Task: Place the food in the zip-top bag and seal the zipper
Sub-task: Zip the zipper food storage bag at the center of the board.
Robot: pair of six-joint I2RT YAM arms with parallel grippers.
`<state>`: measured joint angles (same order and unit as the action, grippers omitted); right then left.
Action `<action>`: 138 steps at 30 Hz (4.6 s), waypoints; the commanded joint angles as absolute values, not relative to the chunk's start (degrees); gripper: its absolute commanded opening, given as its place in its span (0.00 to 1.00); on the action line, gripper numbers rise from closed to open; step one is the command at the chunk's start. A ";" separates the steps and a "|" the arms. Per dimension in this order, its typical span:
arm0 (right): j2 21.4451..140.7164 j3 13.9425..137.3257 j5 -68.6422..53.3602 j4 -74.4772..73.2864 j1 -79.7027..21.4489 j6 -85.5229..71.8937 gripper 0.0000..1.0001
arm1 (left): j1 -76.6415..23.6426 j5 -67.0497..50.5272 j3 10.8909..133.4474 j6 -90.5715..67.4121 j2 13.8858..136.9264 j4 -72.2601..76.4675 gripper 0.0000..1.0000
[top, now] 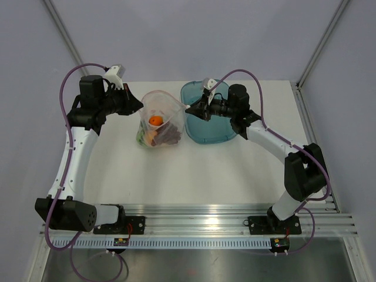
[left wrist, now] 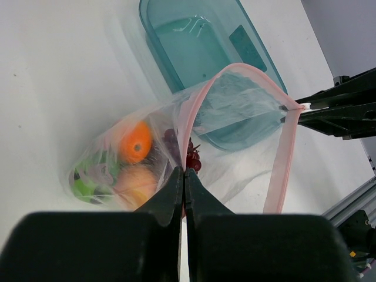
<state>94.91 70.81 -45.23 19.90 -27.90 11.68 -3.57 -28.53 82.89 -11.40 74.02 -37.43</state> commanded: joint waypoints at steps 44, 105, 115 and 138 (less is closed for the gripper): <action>96.50 68.38 -47.81 28.30 -27.33 6.59 0.04 | -3.34 -30.32 85.61 -10.46 74.44 -36.21 0.00; 85.17 69.52 -61.35 12.66 -26.98 10.28 0.00 | -32.87 -36.29 83.68 33.21 78.76 -30.42 0.55; 84.64 68.91 -61.44 12.57 -26.98 10.19 0.00 | -32.78 -39.55 77.08 38.23 73.65 -23.38 0.55; 83.50 68.20 -59.86 12.83 -26.98 10.63 0.00 | -32.78 -41.40 82.79 34.89 78.75 -26.19 0.11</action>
<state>86.28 67.81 -59.61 10.20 -27.24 10.48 -32.62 -39.88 81.30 34.72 78.56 -27.51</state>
